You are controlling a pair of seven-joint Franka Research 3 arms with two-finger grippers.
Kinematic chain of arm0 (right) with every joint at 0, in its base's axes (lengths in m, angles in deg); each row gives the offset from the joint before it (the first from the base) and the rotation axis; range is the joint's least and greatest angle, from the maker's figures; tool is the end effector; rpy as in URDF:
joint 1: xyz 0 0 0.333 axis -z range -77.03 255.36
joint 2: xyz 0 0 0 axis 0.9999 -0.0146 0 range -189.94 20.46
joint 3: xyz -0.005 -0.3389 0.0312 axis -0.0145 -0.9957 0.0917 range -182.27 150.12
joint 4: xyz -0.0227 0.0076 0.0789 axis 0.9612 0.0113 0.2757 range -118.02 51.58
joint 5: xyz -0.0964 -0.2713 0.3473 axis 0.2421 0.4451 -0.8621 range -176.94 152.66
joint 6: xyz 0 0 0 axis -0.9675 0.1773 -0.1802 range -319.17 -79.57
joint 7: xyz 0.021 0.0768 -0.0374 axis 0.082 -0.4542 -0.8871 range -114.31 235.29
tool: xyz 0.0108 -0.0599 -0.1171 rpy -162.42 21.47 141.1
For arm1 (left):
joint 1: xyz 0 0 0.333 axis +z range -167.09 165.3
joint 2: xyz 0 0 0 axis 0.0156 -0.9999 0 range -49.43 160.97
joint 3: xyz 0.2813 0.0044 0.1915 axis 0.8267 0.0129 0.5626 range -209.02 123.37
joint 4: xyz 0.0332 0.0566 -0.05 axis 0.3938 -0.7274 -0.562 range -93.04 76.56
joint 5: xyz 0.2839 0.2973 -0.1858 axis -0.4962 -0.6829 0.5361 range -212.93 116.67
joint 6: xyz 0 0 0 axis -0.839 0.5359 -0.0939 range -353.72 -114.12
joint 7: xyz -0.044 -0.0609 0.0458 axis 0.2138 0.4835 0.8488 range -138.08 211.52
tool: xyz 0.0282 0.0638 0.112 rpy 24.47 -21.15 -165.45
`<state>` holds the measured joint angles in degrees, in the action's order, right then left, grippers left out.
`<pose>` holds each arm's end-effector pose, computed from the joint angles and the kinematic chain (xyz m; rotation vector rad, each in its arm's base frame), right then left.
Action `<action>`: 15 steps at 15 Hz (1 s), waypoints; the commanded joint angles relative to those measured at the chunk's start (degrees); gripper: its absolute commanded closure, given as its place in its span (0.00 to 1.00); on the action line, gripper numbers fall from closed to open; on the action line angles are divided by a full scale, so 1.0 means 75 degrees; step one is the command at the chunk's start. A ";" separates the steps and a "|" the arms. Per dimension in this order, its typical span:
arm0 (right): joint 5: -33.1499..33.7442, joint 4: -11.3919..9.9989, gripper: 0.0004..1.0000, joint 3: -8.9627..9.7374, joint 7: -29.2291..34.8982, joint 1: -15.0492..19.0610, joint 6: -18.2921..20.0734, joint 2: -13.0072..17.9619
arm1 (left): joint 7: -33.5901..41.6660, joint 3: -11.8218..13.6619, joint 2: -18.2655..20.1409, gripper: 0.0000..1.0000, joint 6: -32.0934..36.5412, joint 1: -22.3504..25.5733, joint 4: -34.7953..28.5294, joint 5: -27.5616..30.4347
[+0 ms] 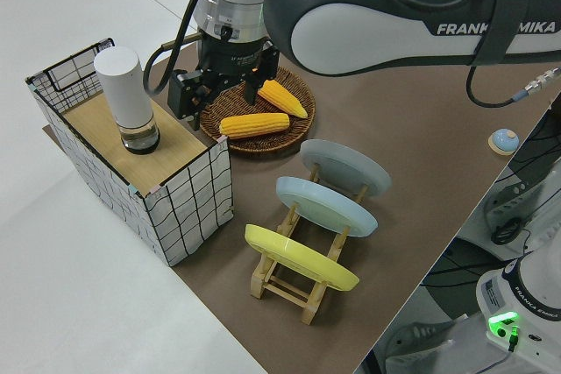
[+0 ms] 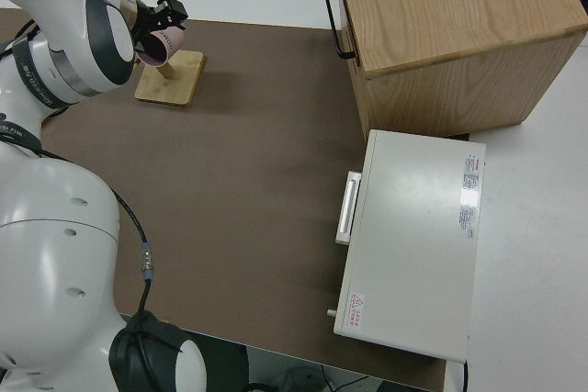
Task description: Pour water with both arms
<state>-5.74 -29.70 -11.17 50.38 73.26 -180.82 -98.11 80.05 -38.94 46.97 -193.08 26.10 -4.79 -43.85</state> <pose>0.7012 0.2535 0.5573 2.8970 0.8635 0.6834 0.5958 0.3436 0.5666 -3.0909 0.3180 -0.2181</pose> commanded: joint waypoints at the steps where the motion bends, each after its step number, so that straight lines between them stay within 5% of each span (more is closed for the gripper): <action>1: 0.0318 0.0304 0.01 -0.0033 -0.0293 -0.0199 -0.0285 -0.0466 | 0.0316 -0.0061 -0.0303 0.01 -0.0548 0.0455 0.0232 0.0542; 8: 0.0952 0.1218 0.01 -0.0009 -0.0584 -0.0387 -0.0449 -0.1508 | 0.0468 -0.0061 -0.0526 0.00 -0.1532 0.0584 0.0221 0.1571; 15: 0.1080 0.1980 0.02 -0.0021 -0.0973 -0.0528 -0.0682 -0.2482 | 0.1357 -0.0073 -0.0889 0.00 -0.2975 0.0655 0.0115 0.3459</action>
<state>0.70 -19.50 -11.34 44.16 69.98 -184.80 -112.70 85.97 -38.97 42.19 -211.92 30.33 -4.43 -22.69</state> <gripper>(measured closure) 0.013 0.004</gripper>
